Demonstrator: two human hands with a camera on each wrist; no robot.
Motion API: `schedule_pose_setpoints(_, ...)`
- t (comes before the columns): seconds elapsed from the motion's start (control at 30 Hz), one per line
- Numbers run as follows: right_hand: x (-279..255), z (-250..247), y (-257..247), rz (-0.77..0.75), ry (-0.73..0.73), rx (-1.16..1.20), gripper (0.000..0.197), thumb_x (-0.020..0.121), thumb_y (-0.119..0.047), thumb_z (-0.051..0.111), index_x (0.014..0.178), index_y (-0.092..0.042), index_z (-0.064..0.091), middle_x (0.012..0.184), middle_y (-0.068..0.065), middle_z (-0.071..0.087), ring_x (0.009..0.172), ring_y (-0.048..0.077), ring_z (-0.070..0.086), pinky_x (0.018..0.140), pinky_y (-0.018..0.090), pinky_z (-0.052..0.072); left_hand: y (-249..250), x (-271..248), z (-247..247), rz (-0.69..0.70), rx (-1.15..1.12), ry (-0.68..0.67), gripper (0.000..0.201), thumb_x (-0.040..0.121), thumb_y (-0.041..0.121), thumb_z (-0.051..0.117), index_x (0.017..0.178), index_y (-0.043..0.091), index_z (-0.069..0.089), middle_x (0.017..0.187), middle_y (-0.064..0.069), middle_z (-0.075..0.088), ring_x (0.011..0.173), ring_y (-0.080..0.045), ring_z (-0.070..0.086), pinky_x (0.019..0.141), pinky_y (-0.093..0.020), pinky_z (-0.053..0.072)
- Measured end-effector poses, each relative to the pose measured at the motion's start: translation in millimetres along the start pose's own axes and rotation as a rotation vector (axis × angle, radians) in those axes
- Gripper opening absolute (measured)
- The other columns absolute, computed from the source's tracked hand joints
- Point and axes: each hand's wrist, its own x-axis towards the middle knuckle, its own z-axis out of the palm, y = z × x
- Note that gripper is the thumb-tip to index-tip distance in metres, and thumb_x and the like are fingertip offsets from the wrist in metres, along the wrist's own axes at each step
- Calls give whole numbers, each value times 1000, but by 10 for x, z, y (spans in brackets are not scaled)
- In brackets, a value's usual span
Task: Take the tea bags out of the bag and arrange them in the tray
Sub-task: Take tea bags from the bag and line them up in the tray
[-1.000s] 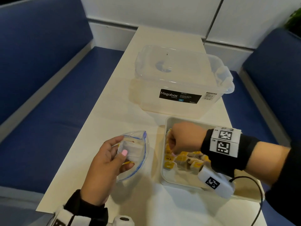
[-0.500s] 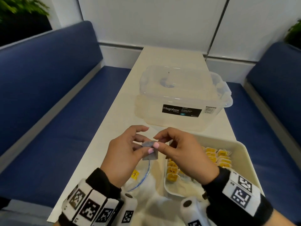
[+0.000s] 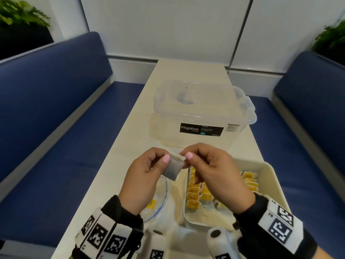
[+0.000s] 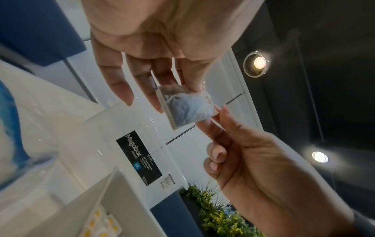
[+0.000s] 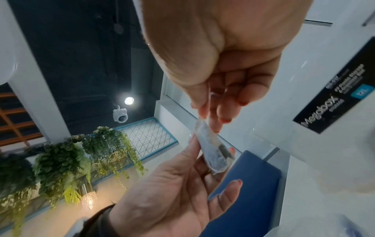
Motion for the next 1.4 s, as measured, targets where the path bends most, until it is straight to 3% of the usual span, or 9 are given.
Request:
schedule_pose_setpoints(0.17, 72, -144, -82, -282, -75, -289, 35, 77, -14, 71, 100, -39, 67, 86, -8, 61, 71, 3, 55, 63, 16, 43, 67, 9, 59, -105, -291, -105, 20, 79, 29, 57, 88, 12, 63, 72, -1, 70, 74, -17, 65, 62, -20, 52)
schedule_pose_setpoints(0.27, 126, -195, -164, -352, -143, -437, 16, 72, -32, 71, 87, -35, 70, 89, -13, 60, 78, 1, 54, 65, 23, 46, 107, -14, 122, -176, -363, -181, 24, 76, 30, 50, 89, 13, 60, 68, 1, 69, 68, -17, 63, 56, -18, 51)
schedule_pose_setpoints(0.37, 169, -277, -283, -380, -213, -577, 7, 77, -30, 69, 83, -28, 70, 81, -17, 57, 70, -5, 50, 63, 20, 43, 83, -30, 147, -191, -389, -160, 35, 77, 43, 46, 91, 16, 63, 77, 1, 69, 76, -13, 66, 64, -23, 55)
schedule_pose_setpoints(0.47, 222, -360, -394, -342, -276, -713, 9, 81, -26, 71, 90, -26, 70, 74, -18, 58, 64, -2, 49, 63, 21, 41, 68, -44, 156, -132, -352, -145, 46, 76, 66, 53, 87, 24, 69, 89, 1, 70, 86, -13, 66, 75, -31, 56)
schedule_pose_setpoints(0.57, 254, -404, -430, -284, -295, -775, 13, 81, -28, 71, 93, -28, 68, 73, -17, 60, 60, -3, 49, 61, 13, 38, 70, -66, 208, -82, -270, -156, 27, 70, 36, 79, 87, 17, 69, 82, 1, 70, 78, -9, 65, 67, -23, 55)
schedule_pose_setpoints(0.7, 250, -435, -403, -173, -319, -778, 11, 77, -30, 74, 85, -26, 68, 77, -9, 68, 69, 4, 59, 65, 19, 46, -8, -96, 310, -82, -188, -121, 18, 68, 28, 73, 83, 19, 68, 75, 4, 70, 71, -7, 63, 65, -23, 53)
schedule_pose_setpoints(0.87, 233, -533, -299, -12, -450, -845, 5, 79, -30, 73, 80, -25, 71, 77, -9, 69, 71, 5, 61, 66, 14, 44, -211, -162, 273, -56, 56, -57, 23, 73, 20, 78, 88, 32, 66, 93, 18, 70, 91, 0, 63, 69, -17, 52)
schedule_pose_setpoints(1.07, 187, -498, 46, 151, -585, -1021, 4, 79, -26, 71, 81, -23, 73, 67, -12, 64, 64, 4, 58, 67, 20, 47, -429, -306, 87, -90, 40, 1, 31, 62, 37, 72, 92, 27, 67, 98, 15, 69, 89, -1, 63, 67, -9, 47)
schedule_pose_setpoints(1.4, 262, -270, 523, 224, -774, -1178, 8, 78, -15, 64, 79, -19, 71, 65, -8, 55, 65, 15, 54, 49, 18, 37, -518, -435, -175, -118, 39, 103, 24, 69, 28, 76, 90, 33, 67, 95, 11, 71, 91, -10, 65, 75, -23, 54)
